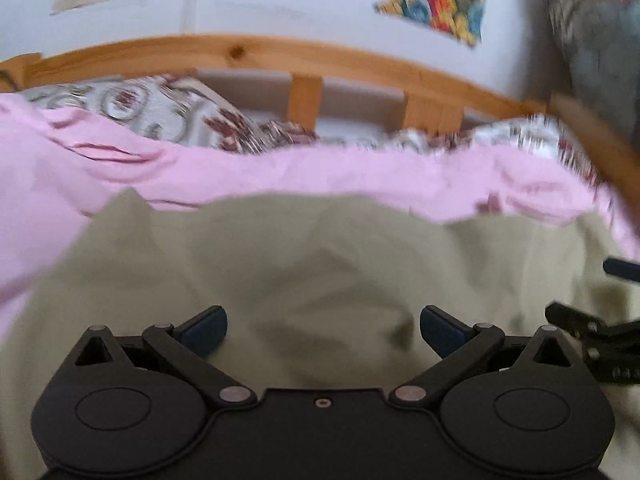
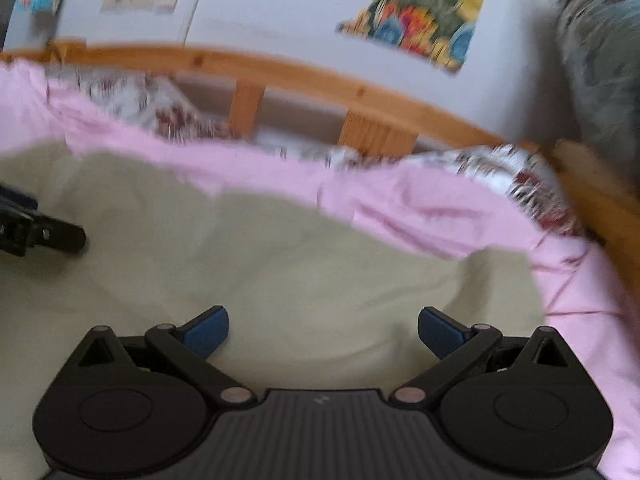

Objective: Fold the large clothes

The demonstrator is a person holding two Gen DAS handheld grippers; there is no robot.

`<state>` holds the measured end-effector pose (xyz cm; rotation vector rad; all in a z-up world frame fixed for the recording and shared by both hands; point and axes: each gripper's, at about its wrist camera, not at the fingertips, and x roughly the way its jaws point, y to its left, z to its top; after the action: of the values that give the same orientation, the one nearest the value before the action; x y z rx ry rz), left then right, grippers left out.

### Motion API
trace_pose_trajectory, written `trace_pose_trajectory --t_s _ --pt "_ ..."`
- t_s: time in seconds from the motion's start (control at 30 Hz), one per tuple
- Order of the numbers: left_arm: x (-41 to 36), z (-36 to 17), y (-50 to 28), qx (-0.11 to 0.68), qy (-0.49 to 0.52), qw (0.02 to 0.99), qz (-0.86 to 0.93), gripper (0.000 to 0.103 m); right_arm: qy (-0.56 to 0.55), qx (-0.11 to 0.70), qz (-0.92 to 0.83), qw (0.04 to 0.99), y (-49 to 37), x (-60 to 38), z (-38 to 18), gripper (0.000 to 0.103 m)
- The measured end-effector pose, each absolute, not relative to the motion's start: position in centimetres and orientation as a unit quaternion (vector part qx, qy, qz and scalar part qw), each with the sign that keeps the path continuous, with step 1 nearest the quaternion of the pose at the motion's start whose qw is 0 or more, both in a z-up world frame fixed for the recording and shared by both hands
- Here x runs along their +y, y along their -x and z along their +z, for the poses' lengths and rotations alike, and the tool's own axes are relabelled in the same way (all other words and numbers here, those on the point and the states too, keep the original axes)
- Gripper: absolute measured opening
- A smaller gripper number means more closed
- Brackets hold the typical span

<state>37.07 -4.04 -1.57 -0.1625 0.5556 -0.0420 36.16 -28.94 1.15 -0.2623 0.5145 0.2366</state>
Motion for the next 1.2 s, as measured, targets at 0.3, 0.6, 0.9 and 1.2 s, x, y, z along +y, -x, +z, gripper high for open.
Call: trace_pose_trajectory --t_s 0.3,0.6,0.9,1.2 --pt "-0.3 2.7 -28.9 0.254 0.11 0.959 0.064 0.102 0.157 0.233 0.137 0.95 -27.2 -24.2 2.7 0.103" --pt "2.6 2.4 -20.0 0.271 0.147 0.94 0.148 0.102 0.162 0.219 0.102 0.957 -26.1 -23.3 -1.1 0.103" --pt "2.0 -2.5 -18.0 0.35 0.255 0.896 0.095 0.102 0.124 0.232 0.105 0.959 -24.8 -24.9 -0.3 0.103" --pt "1.8 -4.9 -21.4 0.347 0.27 0.891 0.114 0.102 0.101 0.238 0.107 0.96 -24.4 -25.2 -0.5 0.103"
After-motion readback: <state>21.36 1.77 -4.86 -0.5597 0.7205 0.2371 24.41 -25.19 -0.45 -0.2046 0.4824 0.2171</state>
